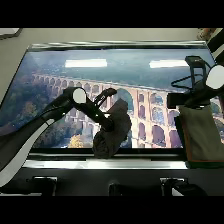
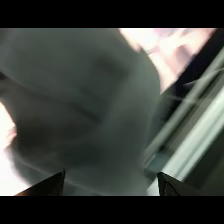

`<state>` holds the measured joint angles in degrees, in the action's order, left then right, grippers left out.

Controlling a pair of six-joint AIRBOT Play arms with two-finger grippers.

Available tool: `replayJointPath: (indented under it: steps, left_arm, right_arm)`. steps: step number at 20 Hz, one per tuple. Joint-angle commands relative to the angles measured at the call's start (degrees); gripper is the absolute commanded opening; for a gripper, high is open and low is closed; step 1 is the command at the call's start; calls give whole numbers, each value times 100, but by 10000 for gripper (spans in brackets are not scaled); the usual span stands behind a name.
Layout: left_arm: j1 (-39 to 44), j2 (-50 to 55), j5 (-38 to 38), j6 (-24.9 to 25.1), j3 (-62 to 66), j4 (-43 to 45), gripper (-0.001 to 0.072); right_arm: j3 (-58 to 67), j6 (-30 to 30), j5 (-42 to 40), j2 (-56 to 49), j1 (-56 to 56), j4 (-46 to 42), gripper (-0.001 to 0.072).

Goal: Fold the shirts.

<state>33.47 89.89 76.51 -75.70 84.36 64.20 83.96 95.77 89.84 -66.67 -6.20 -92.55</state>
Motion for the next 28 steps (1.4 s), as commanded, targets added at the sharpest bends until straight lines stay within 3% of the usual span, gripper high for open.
replayJointPath:
  steps: [1,5,7,9,11,13,16,17,18,19,20,21,22,23,25,28]
  left_arm:
    - [-369,22,234,-299,103,944,720]
    - [-1556,-634,640,-577,-682,481,720]
    - [-1814,-1156,415,-498,-1910,-116,662]
    - [-1788,-1652,-142,-350,-3228,-863,658]
    - [-1685,-1906,-868,-125,-4301,-1906,656]
    - [-1580,-1871,-1458,129,-4841,-2649,590]
    - [-1364,-1652,-1816,245,-4946,-3106,585]
    - [-1279,-1572,-1886,240,-4946,-3158,473]
    - [-1207,-1510,-1923,221,-4946,-3171,408]
    - [-1156,-1462,-1956,223,-4946,-3171,276]
    - [-1150,-1449,-1963,258,-4946,-3167,53]
    - [-1152,-1458,-1961,361,-4944,-3167,44]
    - [-1152,-1462,-1961,378,-4944,-3165,43]
    - [-1152,-1464,-1961,378,-4944,-3165,43]
    - [-1167,-1478,-1961,402,-4942,-3165,41]
    - [-1440,-1834,-1941,498,-4677,-2988,40]
  right_arm:
    - [-127,-28,-74,-365,0,487,676]
    - [-573,-463,-472,-1165,-2,2127,693]
    - [-616,-835,-409,-1565,-7,3228,695]
    - [-621,-1200,-431,-1799,-7,3930,700]
    - [-621,-1392,-450,-1952,-7,4183,704]
    - [-621,-1423,-426,-2114,-7,4205,704]
    - [-645,-1631,-319,-2286,-76,4614,702]
    - [-734,-1718,-334,-2288,-179,4616,703]
    - [-879,-1742,-363,-2291,-282,4522,710]
    - [-1097,-1742,-466,-2291,-396,4426,712]
    - [-1314,-1740,-621,-2291,-483,4378,711]
    - [-1539,-1740,-846,-2291,-557,4376,709]
    - [-1720,-1740,-1086,-2291,-619,4378,685]
    - [-1836,-1762,-1320,-2291,-671,4417,614]
    - [-1851,-1895,-1547,-2269,-715,4476,62]
    - [-1648,-2133,-1672,-1869,-638,4581,50]
